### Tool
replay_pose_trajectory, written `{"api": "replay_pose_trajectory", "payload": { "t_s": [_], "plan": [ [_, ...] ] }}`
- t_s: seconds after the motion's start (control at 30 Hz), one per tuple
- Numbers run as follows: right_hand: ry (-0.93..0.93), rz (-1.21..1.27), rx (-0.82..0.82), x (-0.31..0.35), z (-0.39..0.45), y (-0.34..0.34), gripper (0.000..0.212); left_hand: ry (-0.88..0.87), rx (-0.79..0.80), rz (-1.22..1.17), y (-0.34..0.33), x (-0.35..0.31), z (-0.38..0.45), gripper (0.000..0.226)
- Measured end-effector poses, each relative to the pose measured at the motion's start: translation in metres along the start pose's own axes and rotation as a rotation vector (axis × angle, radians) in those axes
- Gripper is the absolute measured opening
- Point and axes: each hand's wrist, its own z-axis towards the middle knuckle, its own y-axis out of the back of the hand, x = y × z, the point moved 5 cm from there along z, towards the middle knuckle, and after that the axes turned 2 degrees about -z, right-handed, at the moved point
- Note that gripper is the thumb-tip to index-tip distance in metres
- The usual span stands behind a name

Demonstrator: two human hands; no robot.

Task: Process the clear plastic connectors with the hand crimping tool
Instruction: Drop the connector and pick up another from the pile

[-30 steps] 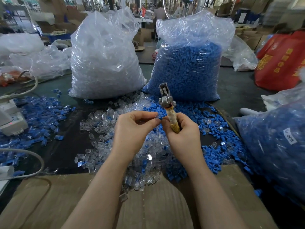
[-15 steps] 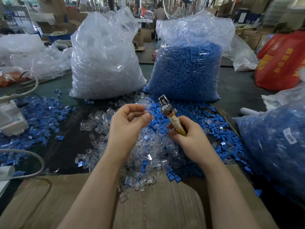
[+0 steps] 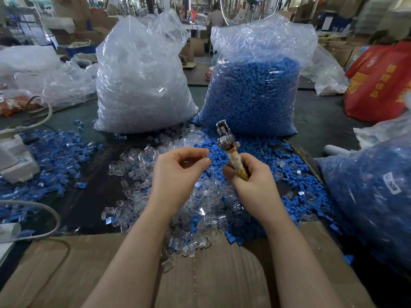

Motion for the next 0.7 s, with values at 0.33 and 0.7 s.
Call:
{"api": "replay_pose_trajectory", "payload": {
  "t_s": [0.33, 0.7],
  "plan": [
    [0.084, -0.016, -0.085, 0.0121, -0.0026, -0.0045, 0.021, -0.003, 0.017, -0.015, -0.0098, -0.0005, -0.0032, 0.019],
    [0.074, -0.030, -0.113, 0.0123, -0.0024, -0.0066, 0.024, -0.013, 0.019, -0.068, -0.0106, -0.0003, -0.0037, 0.024]
  ]
}}
